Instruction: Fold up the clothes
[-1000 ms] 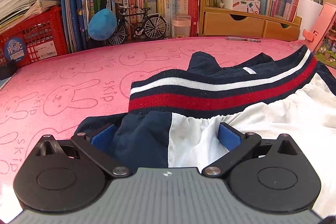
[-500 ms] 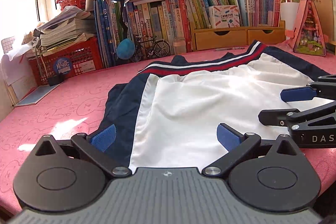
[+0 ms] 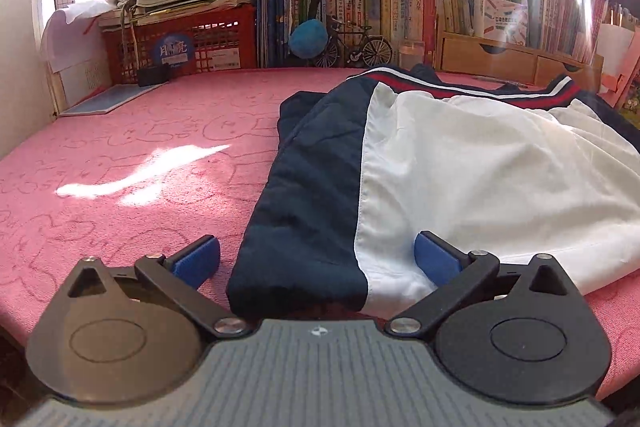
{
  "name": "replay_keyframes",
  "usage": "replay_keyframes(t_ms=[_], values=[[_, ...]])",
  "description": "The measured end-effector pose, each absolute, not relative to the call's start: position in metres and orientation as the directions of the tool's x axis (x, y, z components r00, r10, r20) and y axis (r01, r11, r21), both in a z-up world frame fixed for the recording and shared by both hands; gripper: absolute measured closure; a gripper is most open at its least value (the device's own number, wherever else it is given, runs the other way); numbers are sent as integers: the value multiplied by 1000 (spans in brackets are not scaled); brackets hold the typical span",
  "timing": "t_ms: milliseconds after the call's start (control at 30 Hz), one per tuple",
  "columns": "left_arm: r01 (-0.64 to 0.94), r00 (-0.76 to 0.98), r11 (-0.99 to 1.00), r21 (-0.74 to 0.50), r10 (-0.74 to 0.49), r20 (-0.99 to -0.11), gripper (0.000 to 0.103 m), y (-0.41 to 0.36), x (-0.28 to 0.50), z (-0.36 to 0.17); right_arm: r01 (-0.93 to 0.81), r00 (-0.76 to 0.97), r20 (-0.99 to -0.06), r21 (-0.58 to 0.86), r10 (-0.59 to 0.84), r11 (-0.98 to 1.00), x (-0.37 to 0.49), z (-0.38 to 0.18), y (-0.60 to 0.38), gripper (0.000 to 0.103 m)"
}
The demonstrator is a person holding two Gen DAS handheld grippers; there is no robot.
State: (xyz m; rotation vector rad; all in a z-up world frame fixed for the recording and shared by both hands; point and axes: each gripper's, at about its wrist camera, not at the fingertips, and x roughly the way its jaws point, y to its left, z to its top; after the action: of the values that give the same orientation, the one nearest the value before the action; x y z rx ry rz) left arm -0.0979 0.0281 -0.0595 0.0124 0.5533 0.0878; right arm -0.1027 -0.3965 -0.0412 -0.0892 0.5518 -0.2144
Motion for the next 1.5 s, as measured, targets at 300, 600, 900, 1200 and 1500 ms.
replay_keyframes(t_ms=[300,600,900,1200,1500], values=[[-93,851,996,16,88,-517,0,29,-98,-60,-456,788,-458,17,412,890,-32,7,-235,52],[-89,867,996,15,85,-490,0,28,-101,-63,-250,754,-607,91,253,964,120,-30,-253,67],[-79,866,997,12,75,-494,0,29,-100,-61,-303,795,-543,32,271,952,52,-15,-301,33],[-147,830,989,5,127,-544,0,32,-101,-41,-83,860,-503,38,91,996,-26,-10,-384,24],[28,928,984,176,40,-371,0,-55,-101,-2,21,862,-465,429,201,903,-118,-23,-447,23]])
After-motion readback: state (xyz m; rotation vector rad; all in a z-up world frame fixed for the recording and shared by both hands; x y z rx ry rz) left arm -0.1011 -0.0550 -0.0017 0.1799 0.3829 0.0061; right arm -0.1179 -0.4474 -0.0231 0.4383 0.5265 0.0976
